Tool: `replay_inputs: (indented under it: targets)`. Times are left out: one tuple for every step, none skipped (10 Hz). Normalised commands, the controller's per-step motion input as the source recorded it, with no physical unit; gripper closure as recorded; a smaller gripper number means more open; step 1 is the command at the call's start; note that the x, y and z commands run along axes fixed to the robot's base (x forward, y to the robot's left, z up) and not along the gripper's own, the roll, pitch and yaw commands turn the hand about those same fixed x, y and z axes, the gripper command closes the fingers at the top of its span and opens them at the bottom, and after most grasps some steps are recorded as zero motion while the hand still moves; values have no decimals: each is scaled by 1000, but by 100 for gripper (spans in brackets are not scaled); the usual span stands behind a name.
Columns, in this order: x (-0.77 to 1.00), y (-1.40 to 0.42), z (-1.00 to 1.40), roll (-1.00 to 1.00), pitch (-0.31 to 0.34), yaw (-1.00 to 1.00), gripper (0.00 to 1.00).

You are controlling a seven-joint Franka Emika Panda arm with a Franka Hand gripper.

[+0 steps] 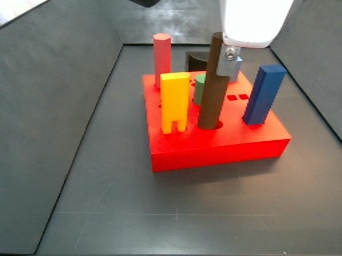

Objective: Pick up the oval object. Move up. Move to above the board. Insert the oval object.
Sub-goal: Insert the oval object.

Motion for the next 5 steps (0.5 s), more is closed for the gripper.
replay_inputs:
  targets:
    - [254,100,-246,9,0,-123,100]
    - [240,89,-243,19,0,-111,100]
    - [186,66,-229,1,0,-106,100]
    - [0,-11,-340,0,-107,0,100]
    - [0,-40,-380,-63,-189,111,100]
